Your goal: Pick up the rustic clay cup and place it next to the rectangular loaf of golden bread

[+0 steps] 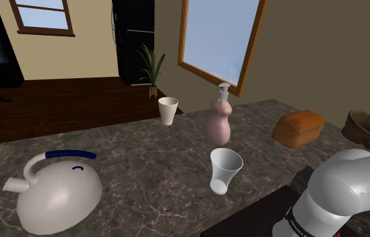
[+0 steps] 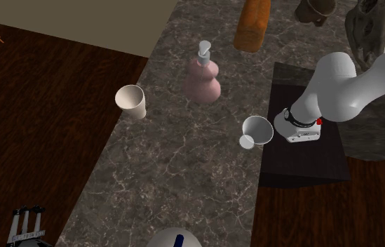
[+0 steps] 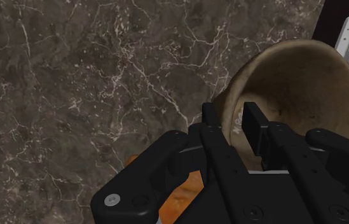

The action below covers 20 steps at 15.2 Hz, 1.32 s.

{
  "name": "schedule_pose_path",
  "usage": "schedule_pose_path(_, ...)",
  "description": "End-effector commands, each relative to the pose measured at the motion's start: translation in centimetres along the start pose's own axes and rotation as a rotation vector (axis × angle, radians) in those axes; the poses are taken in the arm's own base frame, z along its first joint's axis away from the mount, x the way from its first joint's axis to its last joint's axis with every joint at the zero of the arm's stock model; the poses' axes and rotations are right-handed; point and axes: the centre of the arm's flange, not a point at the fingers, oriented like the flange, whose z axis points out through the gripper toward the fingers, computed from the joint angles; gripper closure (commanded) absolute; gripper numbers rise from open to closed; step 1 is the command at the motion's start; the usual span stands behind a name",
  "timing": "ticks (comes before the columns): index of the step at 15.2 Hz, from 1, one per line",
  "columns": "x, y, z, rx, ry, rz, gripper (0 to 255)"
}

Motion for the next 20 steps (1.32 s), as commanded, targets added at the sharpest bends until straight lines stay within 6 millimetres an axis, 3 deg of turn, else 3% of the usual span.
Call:
schedule_pose_path(1, 0.2, 0.1, 1.0, -0.001, 0.0, 0.0, 255)
schedule_pose_path(20, 1.9, 0.8, 10.8, -0.001, 0.0, 0.0, 255)
